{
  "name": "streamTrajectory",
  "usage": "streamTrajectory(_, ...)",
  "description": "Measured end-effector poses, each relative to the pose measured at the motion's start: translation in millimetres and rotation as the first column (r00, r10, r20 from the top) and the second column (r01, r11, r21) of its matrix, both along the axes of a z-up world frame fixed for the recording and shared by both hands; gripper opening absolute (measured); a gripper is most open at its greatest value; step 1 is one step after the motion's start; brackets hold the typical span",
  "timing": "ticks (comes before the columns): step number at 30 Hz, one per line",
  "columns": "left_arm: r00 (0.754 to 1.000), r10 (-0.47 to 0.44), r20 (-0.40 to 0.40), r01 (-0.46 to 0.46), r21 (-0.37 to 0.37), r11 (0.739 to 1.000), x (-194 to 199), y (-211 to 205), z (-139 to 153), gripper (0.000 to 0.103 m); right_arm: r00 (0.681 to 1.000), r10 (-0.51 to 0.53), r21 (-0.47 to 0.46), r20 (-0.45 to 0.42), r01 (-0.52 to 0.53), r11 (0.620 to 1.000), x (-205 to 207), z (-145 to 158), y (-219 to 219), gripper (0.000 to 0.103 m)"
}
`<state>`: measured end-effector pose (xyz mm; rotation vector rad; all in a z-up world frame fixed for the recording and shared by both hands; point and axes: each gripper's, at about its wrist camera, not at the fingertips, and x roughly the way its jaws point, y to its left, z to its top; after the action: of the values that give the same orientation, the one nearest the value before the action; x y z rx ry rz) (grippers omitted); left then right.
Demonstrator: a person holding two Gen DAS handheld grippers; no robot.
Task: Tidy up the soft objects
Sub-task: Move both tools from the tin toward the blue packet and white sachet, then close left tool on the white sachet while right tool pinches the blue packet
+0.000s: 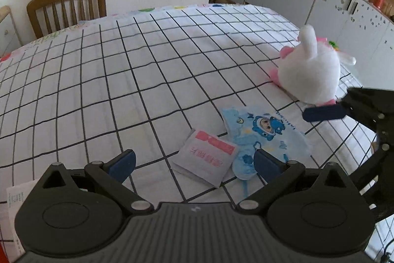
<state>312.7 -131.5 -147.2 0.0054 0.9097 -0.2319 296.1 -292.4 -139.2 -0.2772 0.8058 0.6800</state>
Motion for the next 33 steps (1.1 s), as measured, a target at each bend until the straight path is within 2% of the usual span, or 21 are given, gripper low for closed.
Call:
streamTrajectory(3, 1.000, -0.001, -0.014, 0.001, -0.005, 1.000, 4.0, 0.3, -5.3, 0.101, 1.000, 0.024, -0.010, -0.004, -0.024, 1.000, 6.9, -4.8, 4.2, 0.092)
streamTrajectory(6, 1.000, 0.001, -0.024, -0.001, -0.005, 1.000, 6.6, 0.0, -8.3, 0.096, 0.999, 0.046, -0.017, 0.003, -0.046, 0.999, 11.3, -8.4, 7.3, 0.092)
streamTrajectory(9, 1.000, -0.004, -0.017, 0.004, 0.006, 1.000, 7.8, -1.6, -9.3, 0.096, 0.997, 0.071, -0.043, 0.031, -0.070, 0.997, 13.3, -12.3, 12.1, 0.092)
streamTrajectory(11, 1.000, -0.012, -0.008, 0.012, 0.015, 1.000, 7.6, -2.9, -9.6, 0.093, 0.996, 0.084, -0.041, 0.015, -0.083, 0.996, 17.0, -15.3, 13.9, 0.094)
streamTrajectory(13, 1.000, -0.020, 0.002, 0.020, 0.035, 0.999, 7.4, -5.3, -9.7, 0.085, 0.997, 0.078, -0.027, 0.010, -0.078, 0.997, 18.8, -16.6, 11.3, 0.095)
streamTrajectory(17, 0.999, -0.034, 0.009, 0.034, 0.061, 0.998, 8.5, -8.5, -10.2, 0.082, 0.996, 0.084, -0.022, 0.013, -0.083, 0.996, 17.4, -17.0, 9.5, 0.093)
streamTrajectory(20, 0.999, -0.044, 0.017, 0.043, 0.074, 0.996, 8.5, -10.4, -9.0, 0.071, 0.996, 0.084, -0.023, 0.016, -0.084, 0.996, 16.4, -15.5, 10.0, 0.088)
streamTrajectory(21, 0.999, -0.049, 0.021, 0.047, 0.073, 0.996, 8.6, -10.9, -8.4, 0.064, 0.997, 0.077, -0.025, 0.017, -0.076, 0.997, 16.9, -15.0, 10.3, 0.087)
streamTrajectory(24, 0.998, -0.060, 0.031, 0.057, 0.082, 0.995, 8.8, -13.0, -7.3, 0.047, 0.999, 0.047, -0.016, 0.018, -0.047, 0.999, 15.3, -12.6, 10.7, 0.077)
streamTrajectory(26, 0.997, -0.064, 0.035, 0.060, 0.084, 0.995, 8.6, -13.5, -7.6, 0.044, 0.999, 0.033, -0.009, 0.022, -0.033, 0.999, 14.5, -10.5, 10.2, 0.059)
streamTrajectory(28, 0.997, -0.062, 0.041, 0.059, 0.078, 0.995, 8.1, -12.2, -7.8, 0.036, 0.999, 0.021, -0.007, 0.028, -0.021, 1.000, 12.9, -9.0, 10.9, 0.046)
streamTrajectory(31, 0.998, -0.052, 0.044, 0.049, 0.066, 0.997, 7.6, -10.2, -6.8, 0.030, 0.999, -0.003, -0.014, 0.039, 0.004, 1.000, 11.3, -7.7, 12.7, 0.016)
streamTrajectory(32, 0.998, -0.047, 0.045, 0.044, 0.061, 0.997, 7.2, -9.2, -6.6, 0.030, 0.999, -0.014, -0.018, 0.042, 0.015, 1.000, 10.9, -7.1, 13.3, 0.009)
streamTrajectory(33, 0.998, -0.041, 0.046, 0.038, 0.058, 0.998, 6.2, -8.1, -6.3, 0.028, 0.999, -0.026, -0.022, 0.047, 0.027, 0.999, 10.4, -6.7, 13.9, 0.006)
